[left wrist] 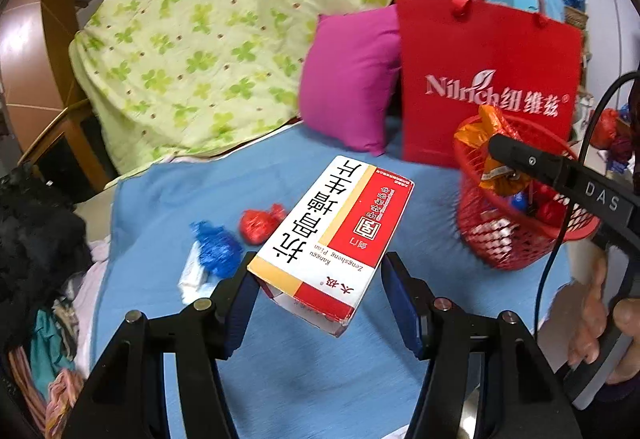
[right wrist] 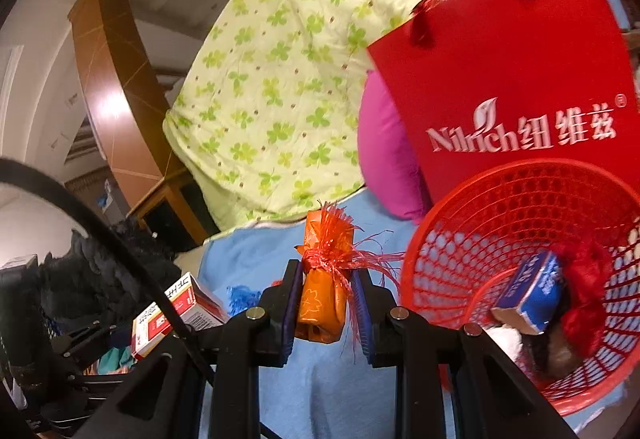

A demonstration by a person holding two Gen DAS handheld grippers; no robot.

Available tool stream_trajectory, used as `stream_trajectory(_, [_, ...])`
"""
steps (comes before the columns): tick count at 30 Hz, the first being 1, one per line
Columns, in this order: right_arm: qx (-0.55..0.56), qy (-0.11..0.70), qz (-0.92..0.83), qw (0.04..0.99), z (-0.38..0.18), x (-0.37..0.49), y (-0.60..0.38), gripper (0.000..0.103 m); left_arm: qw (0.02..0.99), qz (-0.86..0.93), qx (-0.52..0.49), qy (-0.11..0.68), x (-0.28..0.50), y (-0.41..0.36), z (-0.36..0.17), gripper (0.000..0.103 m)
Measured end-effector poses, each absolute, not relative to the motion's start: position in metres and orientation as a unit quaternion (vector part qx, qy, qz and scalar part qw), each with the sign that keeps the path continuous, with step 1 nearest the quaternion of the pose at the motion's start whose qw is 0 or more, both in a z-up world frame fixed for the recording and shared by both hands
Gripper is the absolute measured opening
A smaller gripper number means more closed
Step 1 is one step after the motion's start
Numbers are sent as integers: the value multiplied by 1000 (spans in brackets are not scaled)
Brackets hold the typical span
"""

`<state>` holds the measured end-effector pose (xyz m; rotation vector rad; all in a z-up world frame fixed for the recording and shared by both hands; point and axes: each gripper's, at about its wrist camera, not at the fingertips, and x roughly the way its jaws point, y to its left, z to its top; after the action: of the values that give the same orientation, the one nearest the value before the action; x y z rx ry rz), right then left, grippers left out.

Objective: Collect trash
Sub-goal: 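Carry both items to the red mesh basket and open the right tool to drop the orange bag, then lower the medicine box into the basket and open the left tool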

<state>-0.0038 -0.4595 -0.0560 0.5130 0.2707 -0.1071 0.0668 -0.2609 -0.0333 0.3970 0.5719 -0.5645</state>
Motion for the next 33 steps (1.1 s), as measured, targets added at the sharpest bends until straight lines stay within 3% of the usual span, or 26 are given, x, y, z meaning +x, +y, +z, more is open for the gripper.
stream_trajectory(16, [329,62,-157,929,-59,-62,-528,27,867,-397,179,241,46,-361,-10,64])
stream_trajectory(32, [434,66,-207,874,-87,-73,-571,31,846,-431,153,272,65,-421,-42,64])
stream_trajectory(33, [433,63,-208,875,-85,-72,-571,31,845,-434,152,272,66,-422,-43,60])
